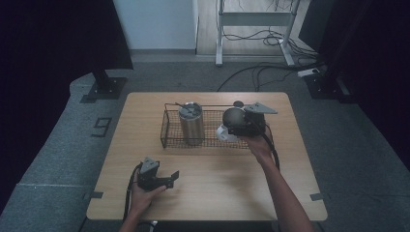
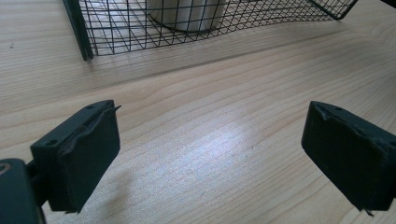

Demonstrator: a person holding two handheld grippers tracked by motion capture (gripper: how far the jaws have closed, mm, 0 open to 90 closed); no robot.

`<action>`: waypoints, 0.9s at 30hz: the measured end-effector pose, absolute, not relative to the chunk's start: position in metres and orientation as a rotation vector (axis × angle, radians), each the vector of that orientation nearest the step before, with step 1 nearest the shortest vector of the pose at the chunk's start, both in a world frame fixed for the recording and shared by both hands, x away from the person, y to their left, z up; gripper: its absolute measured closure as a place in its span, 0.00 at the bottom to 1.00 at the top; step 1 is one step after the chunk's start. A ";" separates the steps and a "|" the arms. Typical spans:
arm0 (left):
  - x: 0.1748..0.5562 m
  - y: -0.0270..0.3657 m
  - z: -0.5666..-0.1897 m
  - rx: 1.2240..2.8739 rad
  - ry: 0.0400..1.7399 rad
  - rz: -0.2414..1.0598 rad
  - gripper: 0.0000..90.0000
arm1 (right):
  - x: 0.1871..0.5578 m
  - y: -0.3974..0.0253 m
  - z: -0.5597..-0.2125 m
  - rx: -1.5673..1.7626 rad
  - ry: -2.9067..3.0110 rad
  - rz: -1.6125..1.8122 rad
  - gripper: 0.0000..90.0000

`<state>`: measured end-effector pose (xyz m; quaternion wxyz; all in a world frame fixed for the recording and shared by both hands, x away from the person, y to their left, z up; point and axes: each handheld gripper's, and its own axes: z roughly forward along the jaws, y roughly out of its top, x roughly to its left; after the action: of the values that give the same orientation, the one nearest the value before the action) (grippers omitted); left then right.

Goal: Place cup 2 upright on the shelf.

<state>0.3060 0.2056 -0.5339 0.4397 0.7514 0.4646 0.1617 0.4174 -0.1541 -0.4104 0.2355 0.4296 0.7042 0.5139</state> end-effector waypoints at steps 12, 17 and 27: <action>0.306 0.207 -0.534 1.870 1.152 0.398 0.05 | 0.429 -0.149 -0.409 1.172 1.941 1.390 0.06; 0.306 0.208 -0.533 1.869 1.152 0.398 0.05 | 0.436 -0.148 -0.410 1.185 1.938 1.388 0.06; 0.306 0.210 -0.534 1.862 1.158 0.400 0.05 | 0.449 -0.148 -0.417 1.207 1.936 1.385 0.06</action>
<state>0.3064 0.2100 -0.5337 0.4406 0.7499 0.4665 0.1611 0.4490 -0.1485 -0.4170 0.2340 0.4398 0.7053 0.5043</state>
